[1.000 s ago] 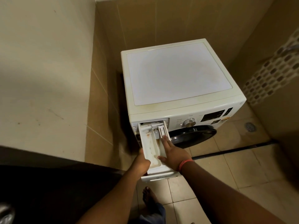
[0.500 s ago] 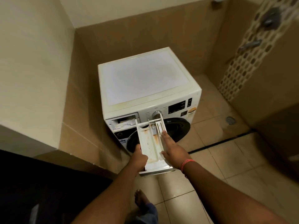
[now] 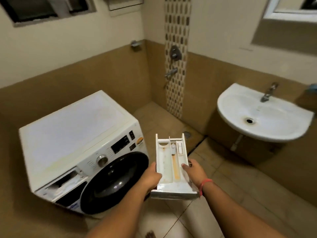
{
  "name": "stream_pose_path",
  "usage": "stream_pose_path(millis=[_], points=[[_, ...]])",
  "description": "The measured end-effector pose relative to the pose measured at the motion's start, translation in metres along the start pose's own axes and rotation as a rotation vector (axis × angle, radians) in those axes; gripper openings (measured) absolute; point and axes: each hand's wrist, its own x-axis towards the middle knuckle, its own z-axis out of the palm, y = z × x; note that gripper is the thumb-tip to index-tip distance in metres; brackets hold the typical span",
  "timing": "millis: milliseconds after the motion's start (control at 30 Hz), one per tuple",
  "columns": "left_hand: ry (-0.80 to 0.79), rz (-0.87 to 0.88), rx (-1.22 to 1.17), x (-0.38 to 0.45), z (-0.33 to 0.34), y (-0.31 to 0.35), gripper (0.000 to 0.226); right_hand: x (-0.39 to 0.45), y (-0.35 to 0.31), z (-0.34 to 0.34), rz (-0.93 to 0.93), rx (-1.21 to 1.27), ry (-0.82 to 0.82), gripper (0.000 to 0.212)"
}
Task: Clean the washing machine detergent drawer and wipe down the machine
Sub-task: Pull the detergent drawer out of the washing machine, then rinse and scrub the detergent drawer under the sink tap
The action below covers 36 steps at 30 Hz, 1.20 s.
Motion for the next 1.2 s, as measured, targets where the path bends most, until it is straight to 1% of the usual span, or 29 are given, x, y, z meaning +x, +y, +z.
stream_pose_path(millis=[100, 167, 233, 333, 500, 600, 700, 767, 833, 933, 1000, 1067, 1133, 1200], points=[[-0.113, 0.061, 0.084, 0.028, 0.022, 0.043, 0.034, 0.011, 0.006, -0.042, 0.048, 0.136, 0.091, 0.022], [-0.172, 0.1, 0.13, 0.048, 0.032, 0.067, 0.033, 0.018, 0.004, -0.063, 0.05, 0.162, 0.164, 0.017], [-0.231, 0.149, 0.197, 0.075, 0.045, 0.092, 0.032, 0.027, 0.005, -0.086, 0.056, 0.189, 0.251, 0.016], [-0.298, 0.215, 0.236, 0.103, 0.058, 0.134, 0.028, 0.041, 0.002, -0.115, 0.079, 0.271, 0.354, 0.018], [-0.38, 0.391, 0.368, 0.143, 0.079, 0.195, 0.031, 0.057, -0.009, -0.149, 0.082, 0.402, 0.512, 0.014], [-0.359, 0.489, 0.429, 0.165, 0.097, 0.228, 0.031, 0.075, -0.012, -0.168, 0.088, 0.473, 0.601, 0.014], [-0.189, 0.6, 0.514, 0.194, 0.121, 0.258, 0.037, 0.095, -0.014, -0.193, 0.108, 0.55, 0.676, 0.018], [-0.124, 0.624, 0.472, 0.214, 0.141, 0.281, 0.033, 0.112, -0.015, -0.215, 0.119, 0.584, 0.707, 0.02], [-0.083, 0.624, 0.35, 0.226, 0.158, 0.3, 0.023, 0.13, -0.013, -0.237, 0.121, 0.612, 0.74, 0.019], [0.056, 0.565, 0.143, 0.242, 0.193, 0.323, 0.022, 0.158, -0.003, -0.278, 0.143, 0.686, 0.758, 0.022], [0.147, 0.456, -0.029, 0.253, 0.204, 0.326, 0.031, 0.169, -0.005, -0.291, 0.155, 0.717, 0.752, 0.024], [0.197, 0.304, -0.188, 0.266, 0.227, 0.339, 0.044, 0.183, -0.01, -0.319, 0.154, 0.751, 0.765, 0.027], [0.173, 0.207, -0.25, 0.273, 0.243, 0.353, 0.05, 0.2, -0.016, -0.343, 0.156, 0.801, 0.771, 0.027], [0.039, 0.185, -0.192, 0.282, 0.258, 0.367, 0.046, 0.215, -0.022, -0.361, 0.152, 0.914, 0.764, 0.027]])
